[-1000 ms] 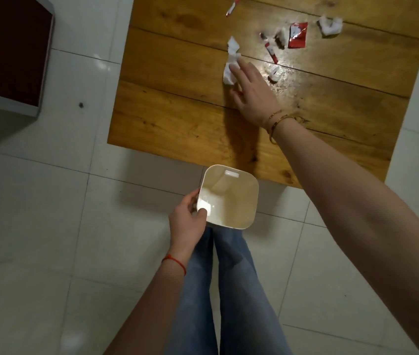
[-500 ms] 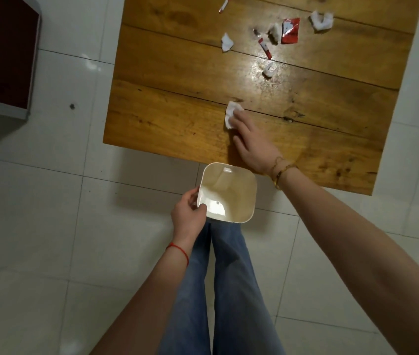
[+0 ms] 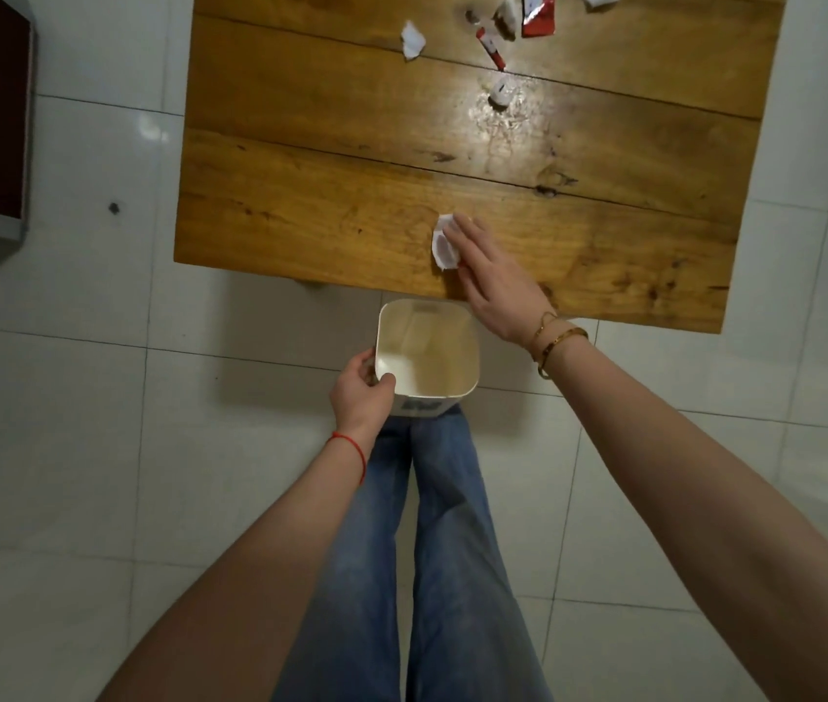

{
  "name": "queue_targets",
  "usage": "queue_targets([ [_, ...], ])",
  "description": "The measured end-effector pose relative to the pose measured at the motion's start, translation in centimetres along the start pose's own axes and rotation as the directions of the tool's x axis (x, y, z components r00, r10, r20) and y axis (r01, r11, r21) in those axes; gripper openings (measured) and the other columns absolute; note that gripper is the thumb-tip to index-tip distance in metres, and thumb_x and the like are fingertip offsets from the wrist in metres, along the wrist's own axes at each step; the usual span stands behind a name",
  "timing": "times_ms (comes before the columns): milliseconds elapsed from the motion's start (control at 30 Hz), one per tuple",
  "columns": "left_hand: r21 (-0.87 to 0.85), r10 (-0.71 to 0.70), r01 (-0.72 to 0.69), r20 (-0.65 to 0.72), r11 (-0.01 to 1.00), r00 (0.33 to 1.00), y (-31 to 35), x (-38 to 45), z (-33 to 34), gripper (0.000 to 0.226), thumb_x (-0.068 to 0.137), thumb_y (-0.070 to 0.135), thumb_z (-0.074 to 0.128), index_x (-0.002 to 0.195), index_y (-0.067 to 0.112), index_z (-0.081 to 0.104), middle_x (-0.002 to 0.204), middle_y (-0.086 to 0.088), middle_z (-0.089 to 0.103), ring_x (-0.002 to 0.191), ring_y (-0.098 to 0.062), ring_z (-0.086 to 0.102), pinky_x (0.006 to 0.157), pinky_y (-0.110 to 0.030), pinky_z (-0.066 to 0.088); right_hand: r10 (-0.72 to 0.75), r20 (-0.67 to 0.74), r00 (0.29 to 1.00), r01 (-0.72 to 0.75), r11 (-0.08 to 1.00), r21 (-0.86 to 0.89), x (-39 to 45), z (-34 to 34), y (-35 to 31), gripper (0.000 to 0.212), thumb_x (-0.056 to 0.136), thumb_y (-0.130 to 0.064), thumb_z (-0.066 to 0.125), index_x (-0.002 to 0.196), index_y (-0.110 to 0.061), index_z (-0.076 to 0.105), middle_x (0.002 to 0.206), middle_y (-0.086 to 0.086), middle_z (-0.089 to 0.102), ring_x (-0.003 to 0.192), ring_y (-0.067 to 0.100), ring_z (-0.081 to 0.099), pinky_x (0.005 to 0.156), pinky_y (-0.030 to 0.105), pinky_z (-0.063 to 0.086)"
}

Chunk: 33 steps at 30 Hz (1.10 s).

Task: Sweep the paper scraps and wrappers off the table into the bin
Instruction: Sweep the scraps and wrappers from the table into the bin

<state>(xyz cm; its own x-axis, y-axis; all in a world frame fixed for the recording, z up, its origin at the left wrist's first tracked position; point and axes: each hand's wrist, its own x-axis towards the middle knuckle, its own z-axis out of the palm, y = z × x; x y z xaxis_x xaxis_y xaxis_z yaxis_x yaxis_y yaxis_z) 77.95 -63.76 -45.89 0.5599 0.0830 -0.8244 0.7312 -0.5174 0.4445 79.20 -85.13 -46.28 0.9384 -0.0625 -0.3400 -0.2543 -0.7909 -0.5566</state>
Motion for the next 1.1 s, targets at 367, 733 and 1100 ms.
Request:
queue_targets([
  [367,-0.073,0.029,-0.024,0.063,0.997,0.998,-0.1,1.2,-0.3,0.049,0.082,0.001,0.062,0.128,0.016,0.055,0.111,-0.007,0.066,0.101,-0.025,0.067,0.092,-0.047,0.055,-0.248,0.178,0.952,0.253,0.968,-0.005,-4.4,4.0,-2.8,0.046,0.094,-0.009,0.043,0.14,-0.008,0.044,0.15,0.01,0.039,0.144,0.025,0.026,0.118,0.035,0.025],
  [733,-0.027,0.043,-0.04,0.122,0.999,0.992,0.3,0.9,0.0,0.052,0.082,0.004,0.062,0.131,0.019,0.051,0.109,0.001,0.061,0.103,-0.022,0.064,0.091,-0.046,0.056,-0.032,-0.101,0.994,0.017,0.989,-0.147,-2.7,0.9,-0.8,0.047,0.097,-0.031,0.041,0.142,-0.015,0.04,0.147,0.008,0.041,0.139,0.026,0.033,0.113,0.046,0.032],
  [1100,-0.106,-0.021,0.031,0.099,0.994,0.995,1.5,0.6,4.4,0.056,0.081,0.002,0.063,0.131,0.021,0.048,0.118,-0.001,0.065,0.106,-0.021,0.064,0.093,-0.047,0.055,0.113,-0.155,0.982,-0.137,0.979,-0.154,7.1,-6.9,5.2,0.057,0.1,-0.037,0.035,0.151,-0.017,0.021,0.16,0.005,0.018,0.148,0.025,0.011,0.121,0.041,0.01],
])
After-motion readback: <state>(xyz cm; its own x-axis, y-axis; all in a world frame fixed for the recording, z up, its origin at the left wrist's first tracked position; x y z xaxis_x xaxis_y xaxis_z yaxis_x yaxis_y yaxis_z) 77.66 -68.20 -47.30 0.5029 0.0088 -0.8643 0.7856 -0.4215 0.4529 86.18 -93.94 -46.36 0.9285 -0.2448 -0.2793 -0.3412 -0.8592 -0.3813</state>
